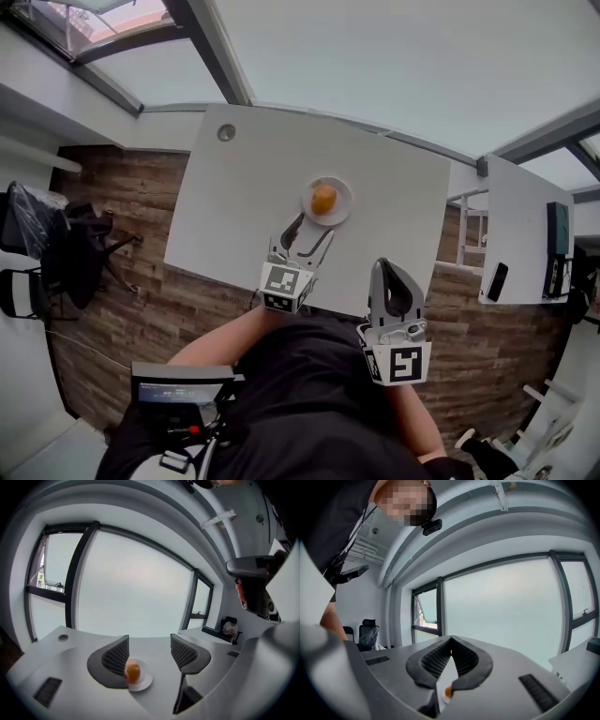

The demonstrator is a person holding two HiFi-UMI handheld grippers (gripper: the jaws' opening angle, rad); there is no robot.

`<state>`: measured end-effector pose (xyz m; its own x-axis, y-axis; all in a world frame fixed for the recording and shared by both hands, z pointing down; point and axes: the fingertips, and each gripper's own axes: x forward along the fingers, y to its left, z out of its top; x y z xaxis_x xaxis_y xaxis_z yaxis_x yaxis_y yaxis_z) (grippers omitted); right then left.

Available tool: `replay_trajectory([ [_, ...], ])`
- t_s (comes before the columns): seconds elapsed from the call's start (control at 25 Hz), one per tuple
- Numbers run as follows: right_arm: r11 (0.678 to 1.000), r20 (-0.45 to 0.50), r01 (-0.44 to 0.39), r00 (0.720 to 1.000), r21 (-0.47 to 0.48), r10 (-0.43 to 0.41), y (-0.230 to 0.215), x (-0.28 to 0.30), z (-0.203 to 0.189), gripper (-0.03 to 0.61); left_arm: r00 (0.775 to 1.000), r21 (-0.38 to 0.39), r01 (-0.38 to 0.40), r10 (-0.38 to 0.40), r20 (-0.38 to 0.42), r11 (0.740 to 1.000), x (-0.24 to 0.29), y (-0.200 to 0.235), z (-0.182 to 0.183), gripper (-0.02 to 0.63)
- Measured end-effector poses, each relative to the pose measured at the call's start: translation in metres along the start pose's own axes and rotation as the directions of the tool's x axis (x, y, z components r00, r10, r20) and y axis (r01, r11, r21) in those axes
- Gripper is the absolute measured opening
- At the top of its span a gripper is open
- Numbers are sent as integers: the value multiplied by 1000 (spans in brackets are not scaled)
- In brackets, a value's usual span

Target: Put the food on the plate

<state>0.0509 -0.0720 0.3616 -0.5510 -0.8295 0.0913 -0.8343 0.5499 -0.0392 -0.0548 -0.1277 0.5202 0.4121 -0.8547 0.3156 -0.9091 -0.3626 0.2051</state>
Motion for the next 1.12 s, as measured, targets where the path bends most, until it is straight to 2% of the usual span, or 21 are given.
replay_trajectory([
  [0.16,1000,7,-22,1000,2,22,7,6,0,6,996,14,-26,24,83,1000,-25,-4,29,226],
  [0.32,1000,23,-25,999,-4,25,11,8,5,6,984,2,-7,7,178,1000,-53,-18,52,129],
  [0.52,999,41,-36,999,-7,36,22,11,11,6,971,-38,7,2,239,999,-72,-27,76,11],
  [0.68,999,34,-47,998,-23,47,30,10,12,6,957,-1,-12,12,288,1000,-86,-32,90,8],
  [0.88,998,25,-48,998,-49,49,42,11,10,6,953,37,-32,19,304,999,-103,-32,98,7],
  [1.12,997,39,-46,998,-57,49,52,4,14,6,950,22,-28,20,313,999,-118,-32,98,6],
])
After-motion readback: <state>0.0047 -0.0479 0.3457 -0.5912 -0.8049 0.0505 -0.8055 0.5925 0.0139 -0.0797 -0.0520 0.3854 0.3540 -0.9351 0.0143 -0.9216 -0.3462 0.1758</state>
